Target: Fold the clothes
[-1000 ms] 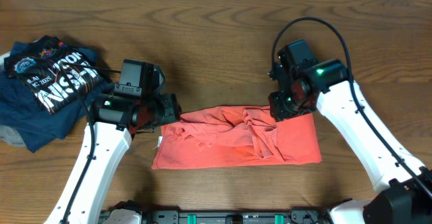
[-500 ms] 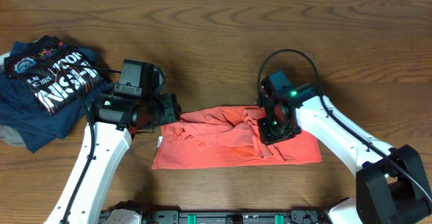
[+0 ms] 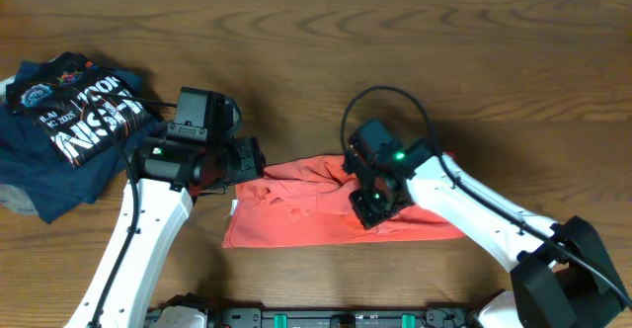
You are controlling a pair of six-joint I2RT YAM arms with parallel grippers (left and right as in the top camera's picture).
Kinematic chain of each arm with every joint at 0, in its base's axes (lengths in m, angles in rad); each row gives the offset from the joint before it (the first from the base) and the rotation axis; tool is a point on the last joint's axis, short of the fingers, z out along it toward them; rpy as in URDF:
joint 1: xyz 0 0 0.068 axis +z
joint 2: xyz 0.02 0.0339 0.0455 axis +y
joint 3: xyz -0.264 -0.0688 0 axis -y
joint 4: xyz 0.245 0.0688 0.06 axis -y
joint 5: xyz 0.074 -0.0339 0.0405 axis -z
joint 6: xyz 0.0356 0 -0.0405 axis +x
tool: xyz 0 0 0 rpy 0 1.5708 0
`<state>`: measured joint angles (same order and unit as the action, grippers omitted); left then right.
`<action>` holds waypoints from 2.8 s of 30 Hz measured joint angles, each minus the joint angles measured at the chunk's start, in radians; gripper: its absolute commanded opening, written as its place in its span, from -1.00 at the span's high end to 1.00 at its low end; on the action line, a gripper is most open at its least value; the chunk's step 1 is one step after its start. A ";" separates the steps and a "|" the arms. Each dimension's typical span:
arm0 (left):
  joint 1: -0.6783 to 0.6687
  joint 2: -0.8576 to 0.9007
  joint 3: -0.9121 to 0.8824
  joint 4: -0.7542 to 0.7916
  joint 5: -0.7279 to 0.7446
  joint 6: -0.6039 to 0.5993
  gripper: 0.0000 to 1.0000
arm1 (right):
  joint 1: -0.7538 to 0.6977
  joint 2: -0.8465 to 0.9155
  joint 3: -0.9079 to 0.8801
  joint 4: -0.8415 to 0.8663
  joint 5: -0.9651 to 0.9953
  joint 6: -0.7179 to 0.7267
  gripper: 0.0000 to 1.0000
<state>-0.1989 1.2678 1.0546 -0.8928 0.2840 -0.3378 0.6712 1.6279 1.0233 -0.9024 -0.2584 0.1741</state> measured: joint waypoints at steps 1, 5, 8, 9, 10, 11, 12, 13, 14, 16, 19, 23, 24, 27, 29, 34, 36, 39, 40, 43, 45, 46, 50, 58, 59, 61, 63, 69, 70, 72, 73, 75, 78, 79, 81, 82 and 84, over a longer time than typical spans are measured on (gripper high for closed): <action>0.000 0.000 0.000 0.000 0.000 0.000 -0.08 | 0.013 0.000 0.000 0.002 -0.007 -0.006 0.70; 0.000 0.000 0.000 -0.001 0.000 0.003 -0.26 | 0.043 0.000 0.000 0.029 -0.031 -0.038 0.75; 0.000 0.000 0.000 -0.011 0.000 0.002 -0.29 | 0.044 0.000 0.001 0.029 -0.035 -0.047 0.76; 0.000 0.000 0.000 -0.019 0.000 0.003 -0.29 | 0.042 0.000 0.003 0.016 -0.036 -0.049 0.77; 0.000 0.000 0.000 -0.024 -0.001 0.003 -0.32 | 0.038 0.000 0.009 -0.005 -0.037 -0.051 0.78; 0.000 0.000 0.000 -0.030 -0.004 0.002 -0.34 | 0.031 0.000 0.021 -0.041 -0.031 -0.052 0.80; 0.000 0.000 0.000 -0.035 -0.010 0.003 -0.38 | 0.021 0.000 0.034 -0.068 -0.024 -0.053 0.80; 0.000 0.000 0.000 -0.043 -0.020 0.004 -0.40 | 0.011 0.000 0.058 -0.102 -0.005 -0.053 0.81; 0.000 0.000 -0.001 -0.048 -0.027 0.003 -0.42 | 0.001 0.000 0.081 -0.129 0.013 -0.053 0.81; 0.000 0.000 -0.002 -0.055 -0.048 0.003 -0.50 | -0.020 -0.006 0.137 -0.183 0.070 -0.047 0.79; 0.000 0.000 -0.006 -0.055 -0.061 0.006 -0.64 | -0.052 -0.030 0.189 -0.214 0.164 -0.013 0.71; 0.000 0.014 -0.035 -0.048 -0.073 0.008 -0.75 | -0.119 -0.067 0.208 -0.232 0.259 0.053 0.70; 0.000 0.026 -0.043 -0.047 -0.075 0.014 -0.76 | -0.134 -0.069 0.208 -0.239 0.274 0.066 0.70; 0.000 0.084 -0.078 -0.035 -0.079 0.027 -0.78 | -0.178 -0.069 0.208 -0.262 0.303 0.103 0.69; 0.000 0.140 -0.100 -0.012 -0.081 0.035 -0.79 | -0.195 -0.069 0.208 -0.267 0.311 0.116 0.69; 0.000 0.297 -0.115 0.042 -0.082 0.055 -0.81 | -0.202 -0.069 0.208 -0.281 0.319 0.133 0.69; 0.001 0.354 -0.115 0.056 -0.081 0.058 -0.81 | -0.202 -0.069 0.208 -0.288 0.320 0.134 0.68; 0.001 0.444 -0.115 0.075 -0.063 0.065 -0.81 | -0.202 -0.069 0.208 -0.289 0.320 0.134 0.68; 0.001 0.467 -0.115 0.079 -0.050 0.071 -0.81 | -0.202 -0.069 0.208 -0.289 0.319 0.134 0.68; 0.003 0.489 -0.103 0.066 -0.020 0.081 -0.73 | -0.203 -0.069 0.208 -0.286 0.320 0.137 0.67; 0.006 0.492 -0.100 0.068 0.012 0.093 -0.48 | -0.202 -0.069 0.208 -0.286 0.321 0.137 0.68; 0.007 0.493 -0.099 0.068 0.027 0.096 -0.33 | -0.203 -0.069 0.208 -0.286 0.322 0.137 0.68; 0.007 0.507 -0.099 0.089 0.093 0.130 0.72 | -0.203 -0.069 0.208 -0.286 0.329 0.138 0.68; 0.110 0.533 -0.029 -0.024 0.118 0.183 0.88 | -0.241 -0.069 0.208 -0.286 0.377 0.155 0.67; 0.137 0.533 -0.002 -0.050 0.103 0.185 0.88 | -0.257 -0.069 0.208 -0.286 0.381 0.156 0.67; 0.190 0.533 0.063 -0.095 0.068 0.186 0.88 | -0.299 -0.069 0.208 -0.286 0.391 0.156 0.67; 0.239 0.530 0.129 -0.131 0.034 0.186 0.88 | -0.344 -0.069 0.208 -0.286 0.394 0.154 0.66; 0.315 0.480 0.299 -0.294 -0.013 0.185 0.88 | -0.417 -0.069 0.208 -0.286 0.406 0.142 0.65; 0.308 0.463 0.317 -0.318 -0.010 0.185 0.89 | -0.425 -0.069 0.208 -0.286 0.406 0.137 0.65; 0.280 0.426 0.338 -0.347 -0.005 0.185 0.88 | -0.431 -0.069 0.208 -0.286 0.407 0.133 0.65; 0.256 0.404 0.342 -0.354 -0.002 0.185 0.88 | -0.431 -0.069 0.208 -0.286 0.407 0.132 0.64; 0.187 0.361 0.345 -0.363 0.001 0.185 0.88 | -0.432 -0.069 0.208 -0.286 0.407 0.129 0.64; 0.056 0.317 0.347 -0.362 0.002 0.175 0.88 | -0.432 -0.069 0.208 -0.286 0.407 0.129 0.64; 0.012 0.310 0.348 -0.357 0.004 0.170 0.88 | -0.432 -0.069 0.208 -0.286 0.407 0.129 0.65; -0.088 0.306 0.348 -0.337 0.005 0.155 0.88 | -0.432 -0.069 0.208 -0.287 0.406 0.129 0.64; -0.132 0.309 0.348 -0.322 0.005 0.147 0.88 | -0.432 -0.069 0.208 -0.287 0.406 0.129 0.65; -0.228 0.320 0.348 -0.290 0.005 0.119 0.88 | -0.432 -0.069 0.208 -0.287 0.404 0.129 0.64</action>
<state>-0.4267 1.5875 1.4025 -1.1828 0.2886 -0.2188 0.2394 1.5585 1.2308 -1.1892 0.1459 0.3027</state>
